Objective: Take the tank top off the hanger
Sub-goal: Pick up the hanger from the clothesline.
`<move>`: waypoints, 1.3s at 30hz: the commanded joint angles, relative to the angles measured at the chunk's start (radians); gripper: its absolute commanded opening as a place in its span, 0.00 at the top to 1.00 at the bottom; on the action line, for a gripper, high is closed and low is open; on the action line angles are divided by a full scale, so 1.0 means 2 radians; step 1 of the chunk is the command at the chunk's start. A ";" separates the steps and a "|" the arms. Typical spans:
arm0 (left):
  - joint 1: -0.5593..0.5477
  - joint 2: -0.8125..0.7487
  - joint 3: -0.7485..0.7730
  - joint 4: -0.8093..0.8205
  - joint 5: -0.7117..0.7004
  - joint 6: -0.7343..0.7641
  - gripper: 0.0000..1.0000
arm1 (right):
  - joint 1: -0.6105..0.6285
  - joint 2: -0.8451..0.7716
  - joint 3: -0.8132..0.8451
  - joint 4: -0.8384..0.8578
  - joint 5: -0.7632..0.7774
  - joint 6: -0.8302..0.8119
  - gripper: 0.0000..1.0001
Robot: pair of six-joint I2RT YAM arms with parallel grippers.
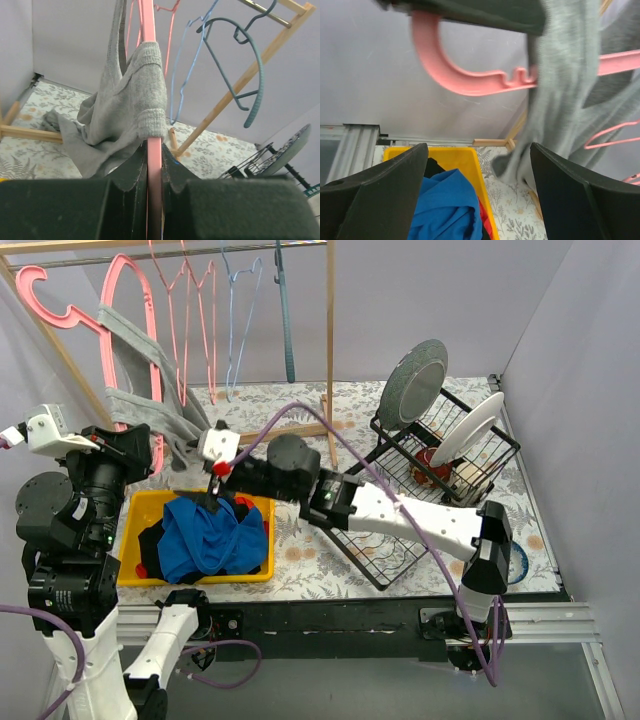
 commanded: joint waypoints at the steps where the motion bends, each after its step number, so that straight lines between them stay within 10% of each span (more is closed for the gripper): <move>1: -0.005 0.000 0.024 0.021 0.009 -0.055 1.00 | 0.056 0.000 -0.032 0.170 0.101 -0.110 0.11; 13: -0.016 -0.002 0.031 -0.003 -0.037 -0.083 1.00 | 0.108 0.026 -0.039 0.286 0.205 -0.225 0.17; 28: -0.017 0.003 0.020 -0.006 -0.018 -0.108 1.00 | 0.110 0.091 0.057 0.236 0.182 -0.249 0.40; 34: -0.017 0.011 0.017 -0.010 -0.013 -0.119 1.00 | 0.111 0.117 0.086 0.236 0.185 -0.271 0.58; 39: -0.017 0.017 0.025 -0.009 -0.014 -0.116 1.00 | 0.112 0.117 0.068 0.269 0.211 -0.282 0.99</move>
